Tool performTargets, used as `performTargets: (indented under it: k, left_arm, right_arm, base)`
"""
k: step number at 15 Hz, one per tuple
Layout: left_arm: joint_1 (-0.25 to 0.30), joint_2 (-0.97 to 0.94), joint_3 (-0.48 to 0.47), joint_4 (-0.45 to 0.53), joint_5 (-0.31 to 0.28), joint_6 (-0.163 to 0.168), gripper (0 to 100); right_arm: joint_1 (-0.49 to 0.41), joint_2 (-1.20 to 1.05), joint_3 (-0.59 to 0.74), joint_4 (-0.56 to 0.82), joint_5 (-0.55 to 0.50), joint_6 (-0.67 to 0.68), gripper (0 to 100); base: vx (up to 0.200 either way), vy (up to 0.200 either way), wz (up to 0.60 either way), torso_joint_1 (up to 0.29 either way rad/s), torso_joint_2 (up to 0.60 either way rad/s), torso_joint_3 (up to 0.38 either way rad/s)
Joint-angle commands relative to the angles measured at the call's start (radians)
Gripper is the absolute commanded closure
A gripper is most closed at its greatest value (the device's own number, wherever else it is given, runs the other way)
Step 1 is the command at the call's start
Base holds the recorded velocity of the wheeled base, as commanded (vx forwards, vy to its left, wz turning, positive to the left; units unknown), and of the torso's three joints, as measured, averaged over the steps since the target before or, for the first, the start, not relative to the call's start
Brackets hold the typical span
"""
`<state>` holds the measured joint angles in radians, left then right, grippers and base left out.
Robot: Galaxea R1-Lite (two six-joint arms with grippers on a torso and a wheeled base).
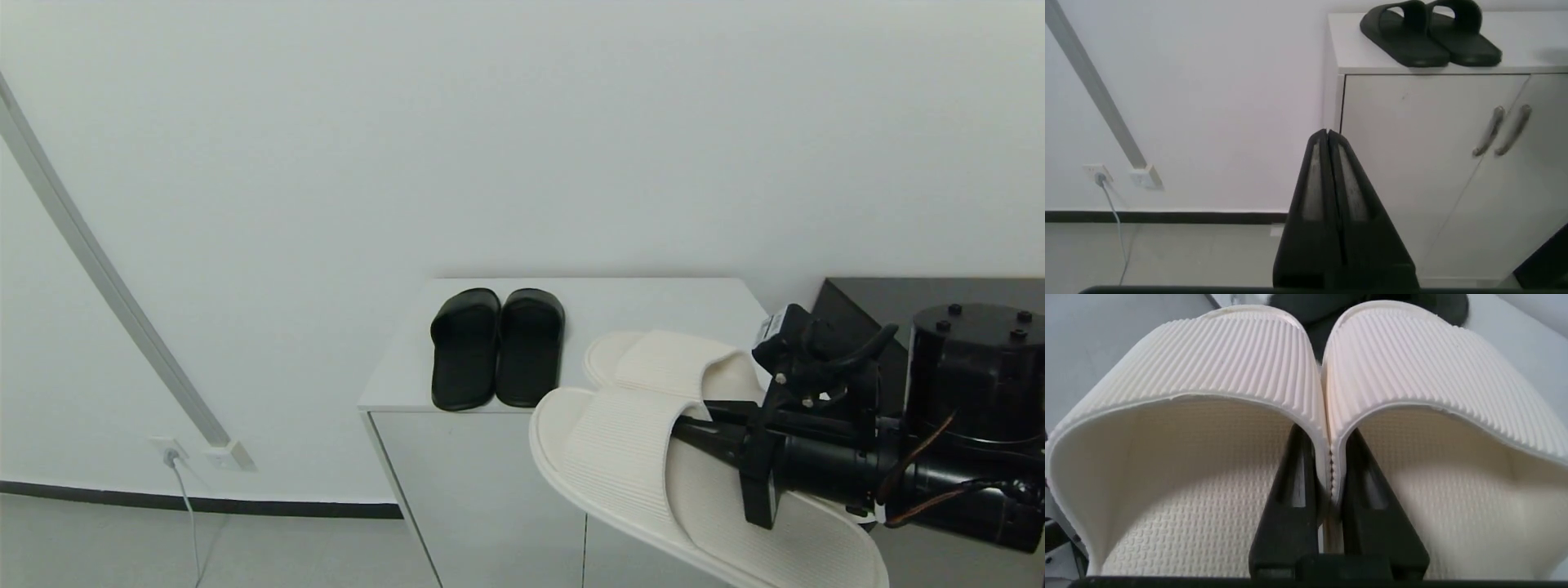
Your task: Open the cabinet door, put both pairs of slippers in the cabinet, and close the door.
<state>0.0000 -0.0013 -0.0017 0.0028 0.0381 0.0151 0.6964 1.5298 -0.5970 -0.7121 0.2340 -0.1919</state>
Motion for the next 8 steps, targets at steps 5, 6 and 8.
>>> performTargets:
  k: [5,6,8]
  left_arm:
    - [0.0,0.001,0.0,0.0,-0.001,0.0,100]
    - [0.0,0.001,0.0,0.0,-0.001,0.0,100]
    - [0.0,0.001,0.0,0.0,-0.001,0.002,100]
  right_arm:
    - [-0.003,0.01,0.017,-0.001,0.01,-0.001,100]
    - [-0.003,0.009,0.023,-0.001,0.008,-0.001,100]
    - [-0.005,0.009,0.025,-0.001,0.008,-0.001,100]
  base:
    - [-0.12,0.0,0.0,-0.003,0.0,0.002]
    - [0.0,0.0,0.0,0.0,0.0,0.0]
    - [0.0,0.0,0.0,0.0,0.0,0.0]
